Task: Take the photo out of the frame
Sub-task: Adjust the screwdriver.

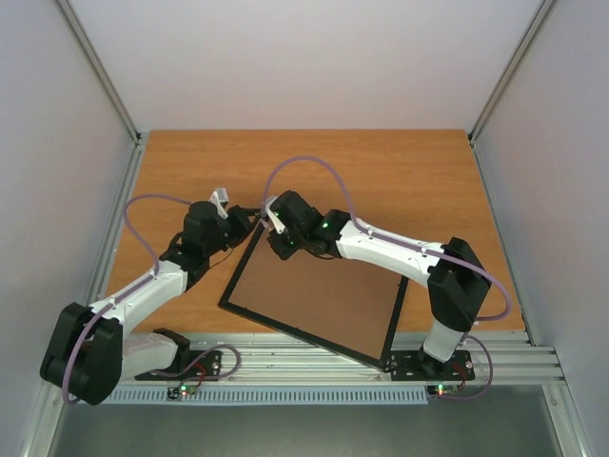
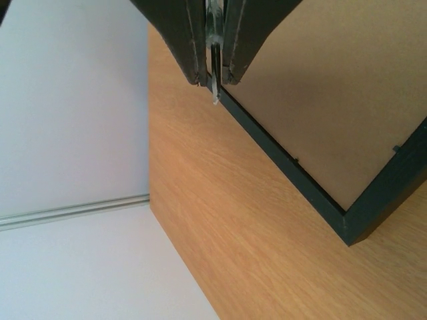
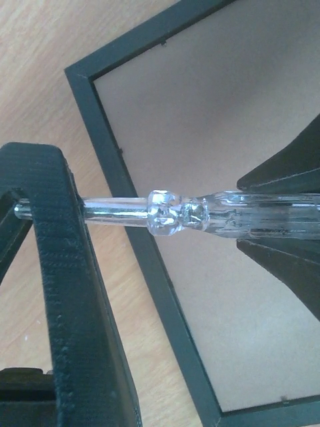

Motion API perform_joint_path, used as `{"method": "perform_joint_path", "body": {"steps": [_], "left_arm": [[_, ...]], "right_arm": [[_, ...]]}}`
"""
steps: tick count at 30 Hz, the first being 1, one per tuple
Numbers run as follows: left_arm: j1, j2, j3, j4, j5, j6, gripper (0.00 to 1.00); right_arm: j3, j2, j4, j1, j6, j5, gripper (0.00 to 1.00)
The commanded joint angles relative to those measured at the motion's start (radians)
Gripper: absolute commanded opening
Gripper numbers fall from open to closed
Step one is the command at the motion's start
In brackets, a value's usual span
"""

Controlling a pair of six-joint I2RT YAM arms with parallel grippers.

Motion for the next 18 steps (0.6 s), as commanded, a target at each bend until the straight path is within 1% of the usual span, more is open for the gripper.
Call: {"method": "perform_joint_path", "body": {"steps": [1, 5, 8, 13, 15, 18], "left_arm": [[-0.002, 0.020, 0.007, 0.012, -0.027, 0.044, 0.07], [0.025, 0.038, 0.040, -0.074, -0.022, 0.120, 0.22], [0.079, 0.068, 0.066, -0.139, -0.001, 0.175, 0.31], [0.161, 0.152, 0.122, -0.217, 0.038, 0.251, 0.33], [0.185, 0.209, 0.154, -0.238, 0.063, 0.280, 0.37], [0.201, 0.312, 0.217, -0.296, 0.102, 0.322, 0.38]], "right_arm": [[0.051, 0.030, -0.060, -0.020, -0.050, -0.011, 0.01], [0.082, 0.061, -0.142, -0.062, -0.108, -0.077, 0.01], [0.109, 0.090, -0.192, -0.095, -0.160, -0.106, 0.01], [0.190, 0.177, -0.307, -0.160, -0.237, -0.178, 0.01], [0.232, 0.216, -0.347, -0.174, -0.270, -0.179, 0.01], [0.287, 0.276, -0.397, -0.186, -0.305, -0.185, 0.01]]}}
